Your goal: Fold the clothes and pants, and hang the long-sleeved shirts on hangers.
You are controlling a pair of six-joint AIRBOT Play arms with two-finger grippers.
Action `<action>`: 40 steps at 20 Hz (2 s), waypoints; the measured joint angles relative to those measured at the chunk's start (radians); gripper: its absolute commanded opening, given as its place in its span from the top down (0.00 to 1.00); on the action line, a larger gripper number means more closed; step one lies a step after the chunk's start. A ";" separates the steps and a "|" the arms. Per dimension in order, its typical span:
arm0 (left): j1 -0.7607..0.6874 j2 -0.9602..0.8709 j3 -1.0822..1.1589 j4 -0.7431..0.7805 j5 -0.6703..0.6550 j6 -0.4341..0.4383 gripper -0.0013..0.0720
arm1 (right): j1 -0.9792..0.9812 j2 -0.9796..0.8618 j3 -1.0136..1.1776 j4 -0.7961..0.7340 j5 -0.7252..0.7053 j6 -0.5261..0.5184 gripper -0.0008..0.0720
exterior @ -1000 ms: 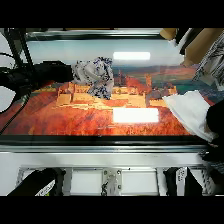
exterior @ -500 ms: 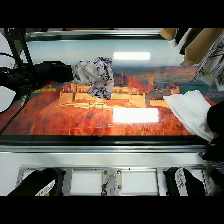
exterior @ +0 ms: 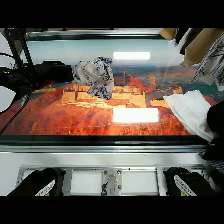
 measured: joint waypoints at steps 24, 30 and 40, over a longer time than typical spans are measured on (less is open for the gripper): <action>0.000 0.000 0.000 0.000 0.000 0.000 0.95 | 0.407 -0.154 -0.125 0.023 -0.330 -0.139 0.50; 0.000 0.000 0.000 0.000 0.000 0.000 0.95 | 0.371 -0.119 -0.126 0.684 -0.659 -0.805 0.45; 0.000 0.000 0.000 -0.003 -0.003 0.000 0.95 | 0.047 -0.113 -0.126 1.644 -0.972 -1.511 0.45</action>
